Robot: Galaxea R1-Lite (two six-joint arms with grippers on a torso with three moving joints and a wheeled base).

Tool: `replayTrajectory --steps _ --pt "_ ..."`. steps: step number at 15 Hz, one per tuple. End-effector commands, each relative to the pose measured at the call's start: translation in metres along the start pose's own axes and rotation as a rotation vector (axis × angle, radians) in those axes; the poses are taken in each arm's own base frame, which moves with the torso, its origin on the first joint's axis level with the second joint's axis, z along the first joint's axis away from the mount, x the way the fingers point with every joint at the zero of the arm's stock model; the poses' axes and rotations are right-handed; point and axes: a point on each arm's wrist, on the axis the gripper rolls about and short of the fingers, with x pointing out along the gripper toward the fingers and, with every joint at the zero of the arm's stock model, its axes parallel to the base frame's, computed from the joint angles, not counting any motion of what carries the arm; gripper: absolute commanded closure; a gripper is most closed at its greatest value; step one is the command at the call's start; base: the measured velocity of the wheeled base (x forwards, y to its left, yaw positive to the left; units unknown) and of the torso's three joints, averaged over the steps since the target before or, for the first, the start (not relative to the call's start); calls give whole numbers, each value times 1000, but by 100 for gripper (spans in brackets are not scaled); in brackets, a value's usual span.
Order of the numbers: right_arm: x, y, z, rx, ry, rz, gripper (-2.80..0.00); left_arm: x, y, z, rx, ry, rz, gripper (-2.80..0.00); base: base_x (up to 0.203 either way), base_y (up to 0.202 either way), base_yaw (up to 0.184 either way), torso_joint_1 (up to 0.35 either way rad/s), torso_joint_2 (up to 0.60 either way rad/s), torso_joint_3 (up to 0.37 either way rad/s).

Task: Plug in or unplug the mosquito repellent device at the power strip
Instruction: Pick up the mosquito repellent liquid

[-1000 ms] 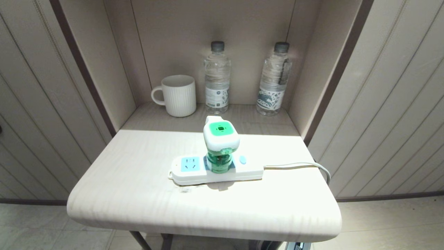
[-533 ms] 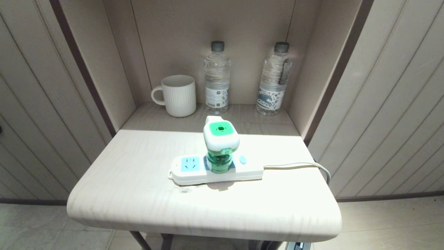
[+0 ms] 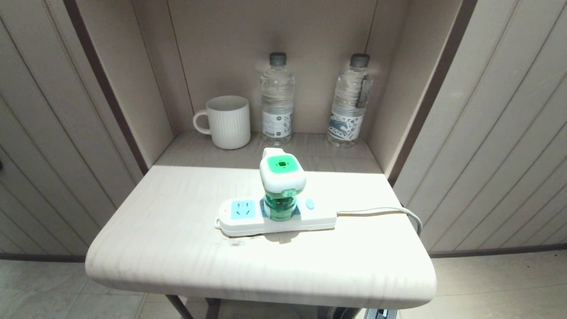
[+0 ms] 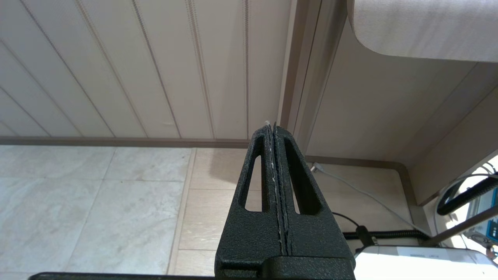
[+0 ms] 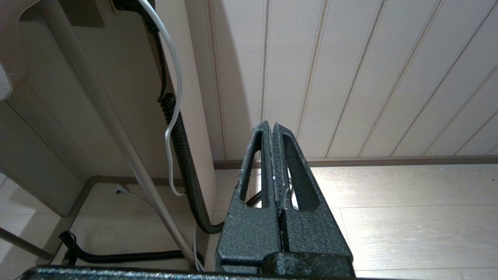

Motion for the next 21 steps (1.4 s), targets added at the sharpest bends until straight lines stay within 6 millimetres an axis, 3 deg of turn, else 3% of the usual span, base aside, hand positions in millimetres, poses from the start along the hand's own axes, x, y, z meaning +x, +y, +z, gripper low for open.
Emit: replayTrajectory --steps 1,21 --pt "0 0 0 0 2 0 0 0 0 0 0 2 0 0 0 0 0 0 0 0" --pt "0 0 0 -1 2 0 0 0 0 0 -1 3 -1 0 0 0 0 0 0 0"
